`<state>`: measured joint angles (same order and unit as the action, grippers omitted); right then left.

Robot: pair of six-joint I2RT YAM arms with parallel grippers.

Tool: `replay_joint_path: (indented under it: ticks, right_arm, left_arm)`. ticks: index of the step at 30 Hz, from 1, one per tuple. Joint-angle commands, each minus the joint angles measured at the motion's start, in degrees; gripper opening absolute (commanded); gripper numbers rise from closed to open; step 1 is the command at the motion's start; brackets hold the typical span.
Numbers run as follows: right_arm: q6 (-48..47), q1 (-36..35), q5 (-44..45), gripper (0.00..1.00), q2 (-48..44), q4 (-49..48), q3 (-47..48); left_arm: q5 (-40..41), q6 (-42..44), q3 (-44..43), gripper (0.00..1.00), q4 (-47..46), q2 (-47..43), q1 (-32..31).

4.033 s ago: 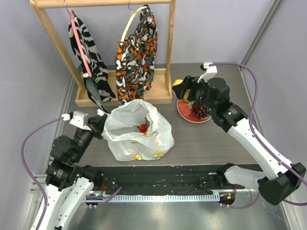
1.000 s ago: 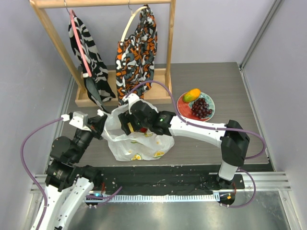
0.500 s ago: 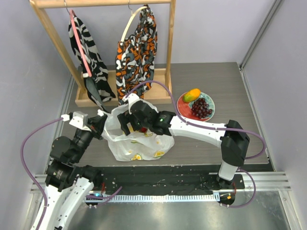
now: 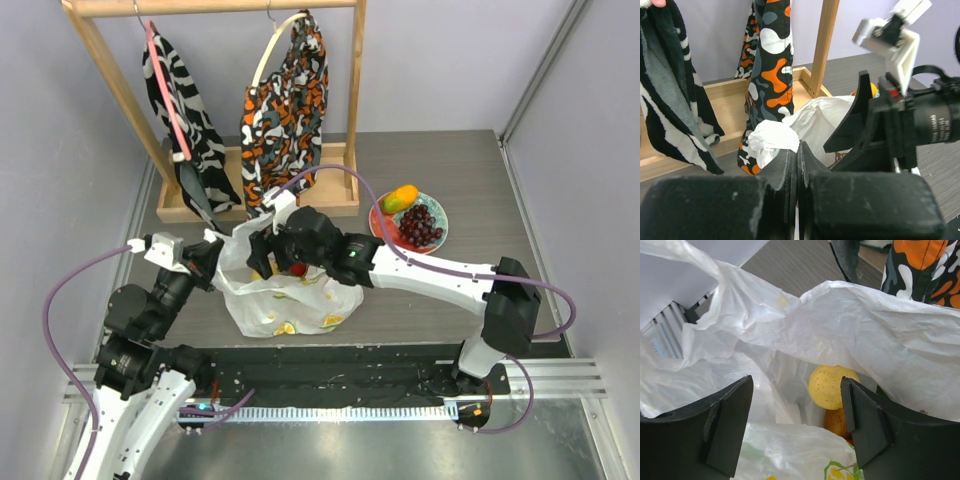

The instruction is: Place the fruits into the plastic bag

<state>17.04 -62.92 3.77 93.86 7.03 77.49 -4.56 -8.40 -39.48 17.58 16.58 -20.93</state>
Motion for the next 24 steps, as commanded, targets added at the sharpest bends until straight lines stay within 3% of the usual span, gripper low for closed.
replay_joint_path:
  ticks: [1, 9, 24]
  right_arm:
    - [0.1, -0.5, -3.1, 0.77, -4.9, -6.8, -2.4]
    - [-0.8, -0.4, -4.0, 0.71, -10.6, -9.0, -5.1]
    - [-5.3, 0.6, 13.4, 0.68, -22.8, -3.8, -8.1]
  left_arm:
    - [-0.5, 0.1, -0.6, 0.00, -1.1, -0.6, 0.0]
    - [-0.7, 0.0, -0.6, 0.00, -1.1, -0.6, 0.0]
    - [-0.7, 0.0, -0.6, 0.00, -1.2, -0.4, 0.0]
